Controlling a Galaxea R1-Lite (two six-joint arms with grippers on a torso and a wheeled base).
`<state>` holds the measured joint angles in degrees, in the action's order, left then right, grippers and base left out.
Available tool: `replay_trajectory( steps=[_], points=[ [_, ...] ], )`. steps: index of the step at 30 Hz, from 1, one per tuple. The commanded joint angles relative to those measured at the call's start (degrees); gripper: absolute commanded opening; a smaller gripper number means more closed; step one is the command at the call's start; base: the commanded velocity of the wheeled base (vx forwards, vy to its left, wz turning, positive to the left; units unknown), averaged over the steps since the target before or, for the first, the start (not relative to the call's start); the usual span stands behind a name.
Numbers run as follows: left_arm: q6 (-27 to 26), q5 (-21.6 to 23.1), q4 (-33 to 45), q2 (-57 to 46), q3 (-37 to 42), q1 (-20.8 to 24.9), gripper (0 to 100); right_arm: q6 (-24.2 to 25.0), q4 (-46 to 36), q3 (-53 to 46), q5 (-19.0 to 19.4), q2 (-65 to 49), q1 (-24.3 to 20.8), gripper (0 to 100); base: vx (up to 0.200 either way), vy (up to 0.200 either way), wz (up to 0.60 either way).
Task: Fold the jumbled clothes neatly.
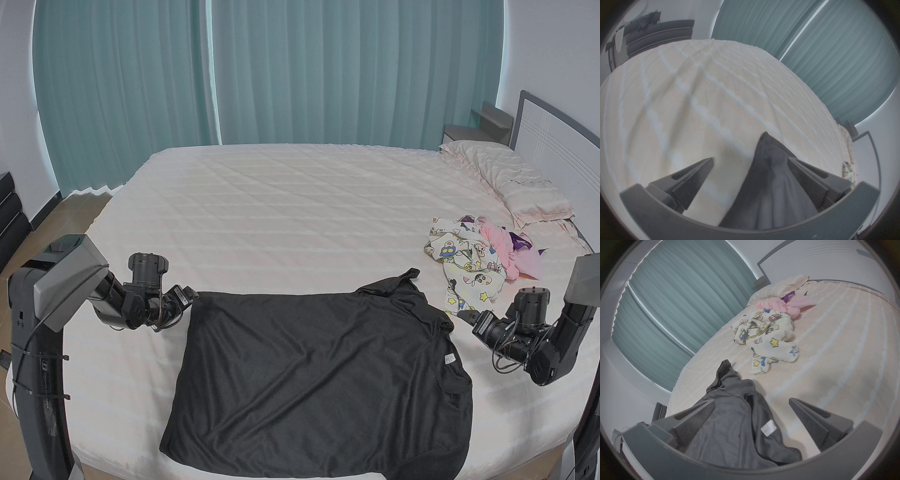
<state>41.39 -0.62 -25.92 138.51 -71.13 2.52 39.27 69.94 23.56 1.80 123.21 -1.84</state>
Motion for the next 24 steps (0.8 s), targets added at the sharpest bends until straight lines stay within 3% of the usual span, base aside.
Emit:
replay_trajectory(
  steps=[1,4,7,11,16,24],
  points=[
    [6.1,7.4,-3.7,-16.6,17.3,-0.2,100,0.7,-17.3,19.3,1.3,-2.7,-4.8,100,0.0,0.0,0.0],
    [11.7,8.9,-6.9,-20.8,23.8,1.3,100,7.1,-27.7,31.8,0.7,1.0,-7.7,100,0.0,0.0,0.0],
    [13.9,9.1,-8.1,-22.0,27.5,2.2,100,12.5,-33.6,40.8,-0.2,4.6,-8.4,100,0.0,0.0,0.0],
    [16.4,9.1,-10.1,-21.8,30.4,3.1,100,16.4,-39.1,48.2,-0.4,8.4,-8.6,100,0.0,0.0,0.0],
    [19.0,14.3,-18.4,-21.1,37.0,3.9,100,23.7,-45.5,59.4,-0.6,16.2,-10.9,100,0.0,0.0,0.0],
    [23.3,18.7,-21.9,-21.3,40.5,3.9,100,24.4,-50.0,65.6,-4.1,21.3,-13.9,100,0.0,0.0,0.0]
  ],
)
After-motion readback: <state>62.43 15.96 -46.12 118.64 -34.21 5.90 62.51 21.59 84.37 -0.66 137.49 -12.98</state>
